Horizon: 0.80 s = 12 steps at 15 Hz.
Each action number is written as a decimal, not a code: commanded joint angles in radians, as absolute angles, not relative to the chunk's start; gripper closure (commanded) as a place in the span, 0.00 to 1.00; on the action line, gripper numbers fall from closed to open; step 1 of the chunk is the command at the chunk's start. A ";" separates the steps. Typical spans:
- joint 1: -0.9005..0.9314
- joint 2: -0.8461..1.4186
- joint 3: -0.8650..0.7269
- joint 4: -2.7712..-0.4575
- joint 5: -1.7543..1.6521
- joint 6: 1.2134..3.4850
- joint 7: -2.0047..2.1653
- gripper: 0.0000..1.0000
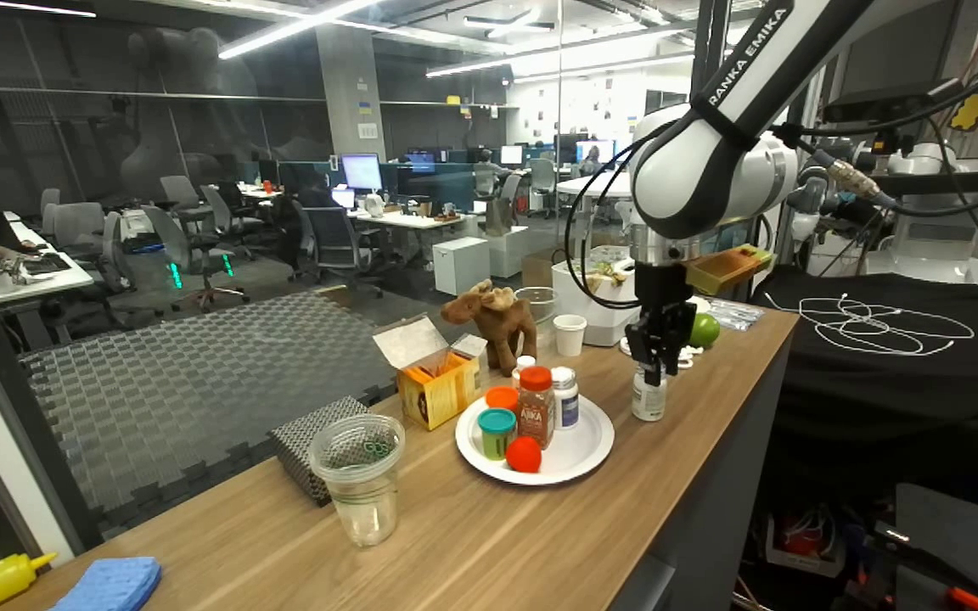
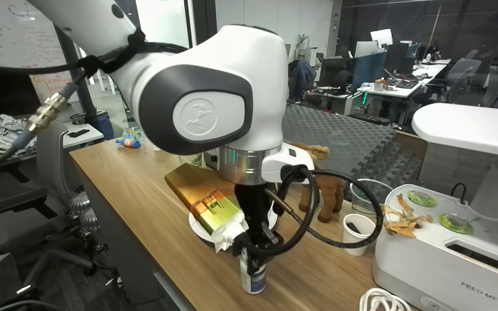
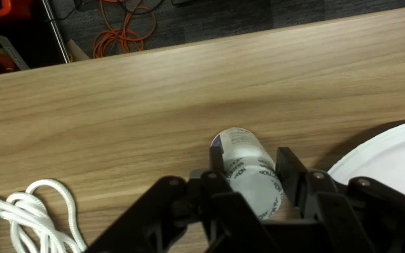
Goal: Pile up the plastic cups and put all the containers on the white plate
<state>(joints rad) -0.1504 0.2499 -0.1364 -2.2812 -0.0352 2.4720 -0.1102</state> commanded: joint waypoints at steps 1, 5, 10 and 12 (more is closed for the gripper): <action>-0.141 0.234 -0.141 -2.276 -0.059 2.485 -0.074 0.81; -0.128 0.206 -0.142 -2.275 -0.086 2.515 -0.052 0.83; -0.106 0.159 -0.112 -2.276 -0.110 2.552 -0.078 0.83; -0.094 0.155 -0.087 -2.271 -0.092 2.549 -0.104 0.83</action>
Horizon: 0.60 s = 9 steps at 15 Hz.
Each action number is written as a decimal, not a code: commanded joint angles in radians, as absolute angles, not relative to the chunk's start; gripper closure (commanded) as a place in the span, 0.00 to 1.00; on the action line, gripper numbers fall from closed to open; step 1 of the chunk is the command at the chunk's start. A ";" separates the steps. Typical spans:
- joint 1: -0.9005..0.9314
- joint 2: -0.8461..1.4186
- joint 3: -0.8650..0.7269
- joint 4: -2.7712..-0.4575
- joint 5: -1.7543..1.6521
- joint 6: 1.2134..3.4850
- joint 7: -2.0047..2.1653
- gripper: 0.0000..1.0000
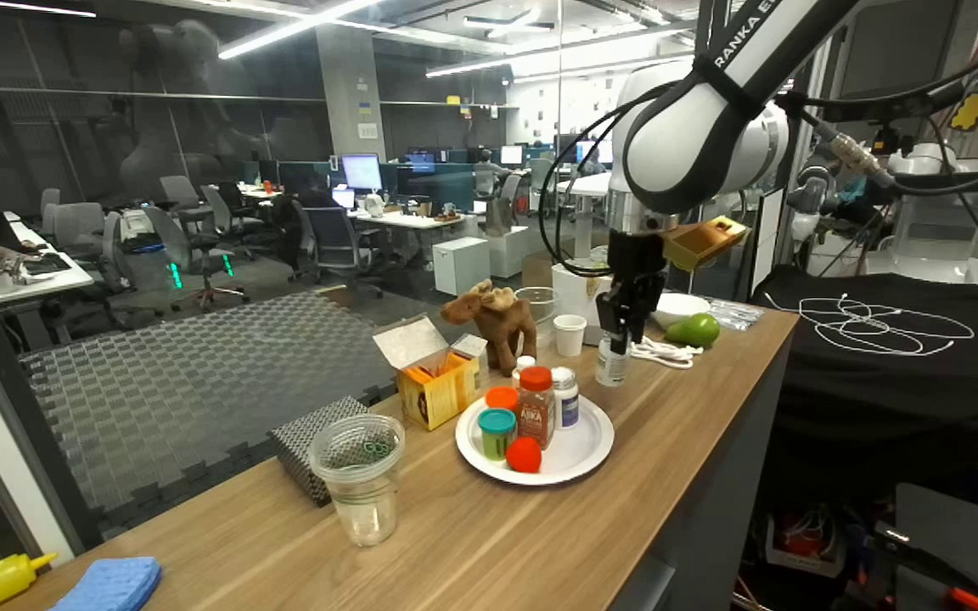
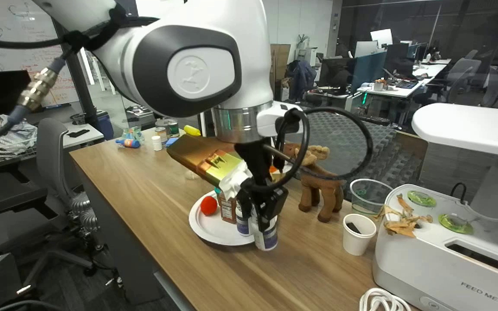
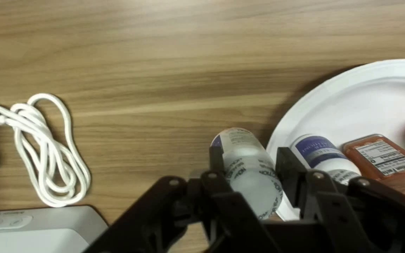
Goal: Pile up the plastic cups and put all the containers on the white plate
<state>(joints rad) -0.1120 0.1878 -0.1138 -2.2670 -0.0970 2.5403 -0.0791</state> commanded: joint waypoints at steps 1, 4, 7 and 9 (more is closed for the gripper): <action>-0.089 0.155 -0.075 -2.267 -0.085 2.545 -0.116 0.83; -0.077 0.166 -0.042 -2.254 -0.064 2.532 -0.152 0.83; -0.070 0.161 -0.029 -2.259 -0.073 2.528 -0.157 0.83; -0.068 0.157 -0.030 -2.264 -0.085 2.530 -0.147 0.83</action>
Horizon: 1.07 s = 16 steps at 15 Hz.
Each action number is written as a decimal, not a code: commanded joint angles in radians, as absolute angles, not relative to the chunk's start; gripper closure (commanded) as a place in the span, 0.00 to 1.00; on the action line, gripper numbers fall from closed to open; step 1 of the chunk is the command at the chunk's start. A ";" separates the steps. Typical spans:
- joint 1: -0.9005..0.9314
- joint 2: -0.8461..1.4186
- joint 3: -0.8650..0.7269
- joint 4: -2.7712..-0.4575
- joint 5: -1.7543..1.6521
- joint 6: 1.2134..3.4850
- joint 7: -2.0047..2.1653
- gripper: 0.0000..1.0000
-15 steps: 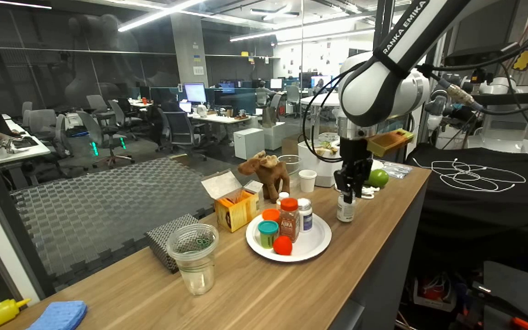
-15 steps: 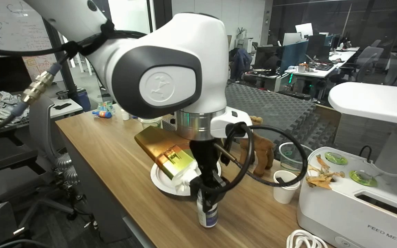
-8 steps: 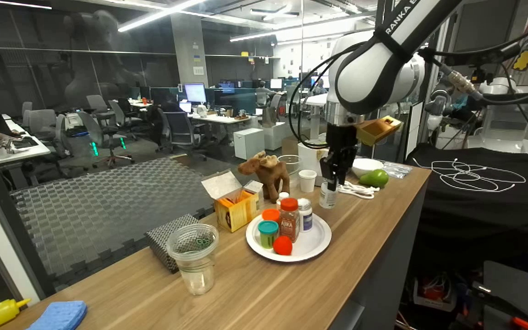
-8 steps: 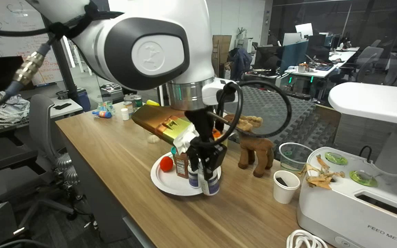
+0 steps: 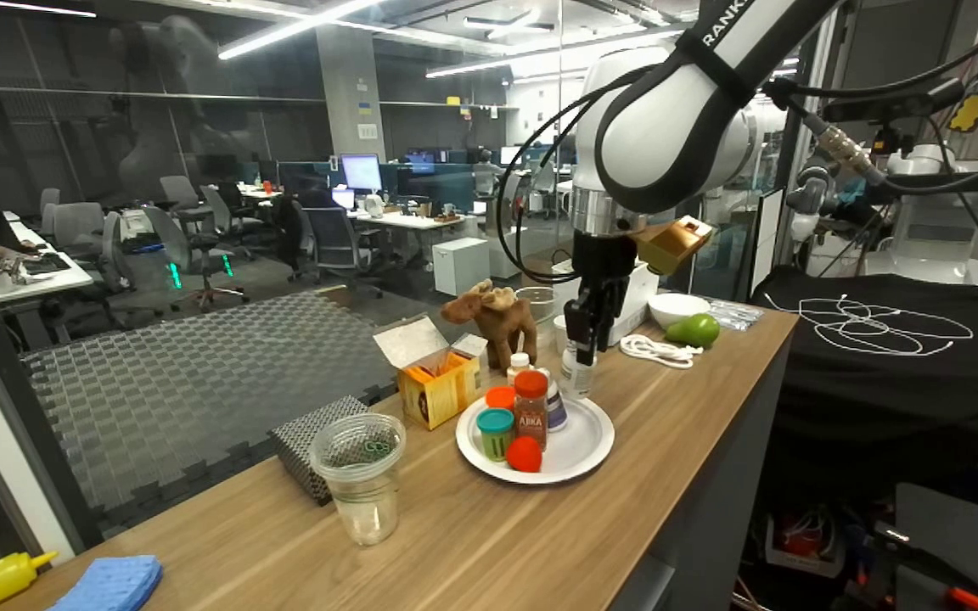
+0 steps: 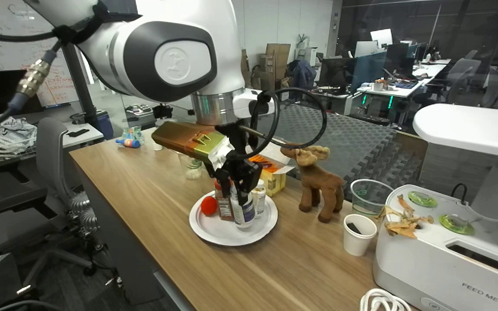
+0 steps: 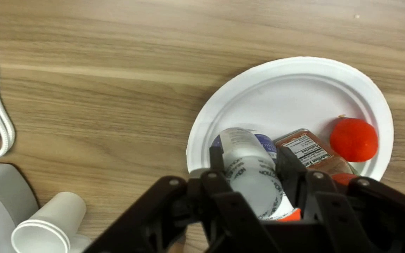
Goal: Pile up the plastic cups and put all the containers on the white plate
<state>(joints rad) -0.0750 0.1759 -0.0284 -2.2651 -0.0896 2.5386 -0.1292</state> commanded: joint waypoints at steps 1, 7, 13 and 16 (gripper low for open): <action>-0.067 0.156 -0.033 -2.267 -0.093 2.532 -0.139 0.83; -0.072 0.157 -0.033 -2.273 -0.081 2.503 -0.159 0.83; -0.072 0.168 -0.013 -2.264 -0.039 2.440 -0.223 0.83; -0.072 0.174 -0.001 -2.259 -0.012 2.427 -0.259 0.83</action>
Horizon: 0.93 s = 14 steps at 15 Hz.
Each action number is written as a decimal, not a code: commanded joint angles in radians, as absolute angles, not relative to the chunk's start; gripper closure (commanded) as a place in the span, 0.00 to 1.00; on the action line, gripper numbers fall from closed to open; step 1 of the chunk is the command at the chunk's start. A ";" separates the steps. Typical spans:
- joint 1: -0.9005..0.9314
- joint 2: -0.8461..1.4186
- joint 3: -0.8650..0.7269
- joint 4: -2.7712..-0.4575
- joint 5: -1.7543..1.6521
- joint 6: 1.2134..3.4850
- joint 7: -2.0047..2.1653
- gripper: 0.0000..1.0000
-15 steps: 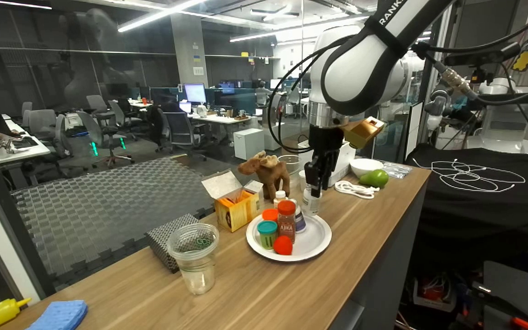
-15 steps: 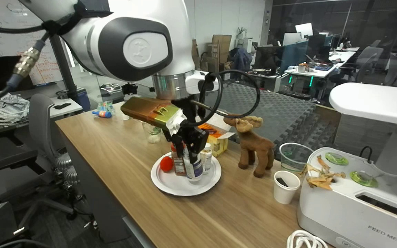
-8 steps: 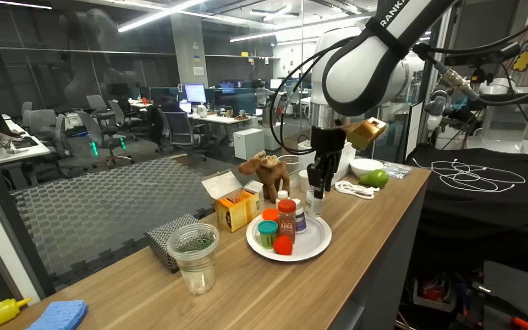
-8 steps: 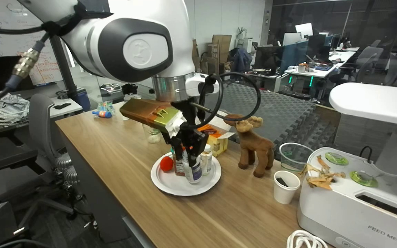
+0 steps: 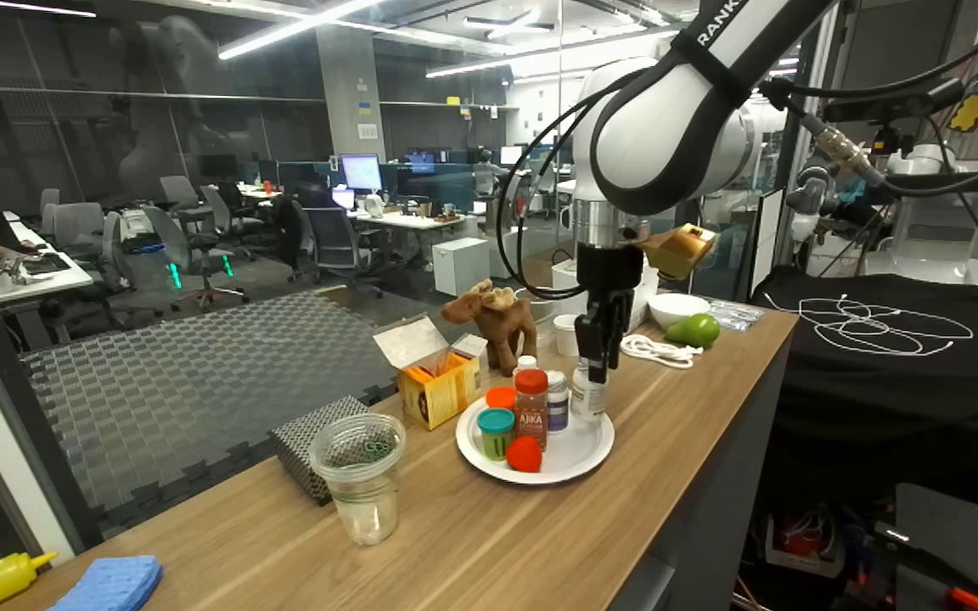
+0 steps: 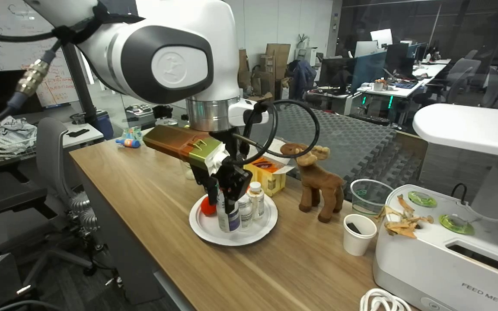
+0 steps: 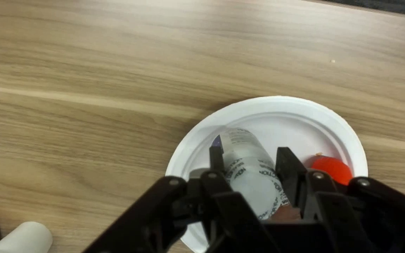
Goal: Pile up the plastic cups and put all the containers on the white plate
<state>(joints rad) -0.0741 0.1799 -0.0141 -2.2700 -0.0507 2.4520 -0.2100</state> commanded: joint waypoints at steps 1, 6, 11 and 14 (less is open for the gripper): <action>-0.071 0.179 0.003 -2.255 -0.003 2.423 -0.270 0.83; -0.071 0.217 0.026 -2.235 0.037 2.420 -0.325 0.83; -0.058 0.274 0.030 -2.213 0.001 2.459 -0.300 0.83; -0.051 0.287 0.028 -2.206 -0.017 2.480 -0.292 0.83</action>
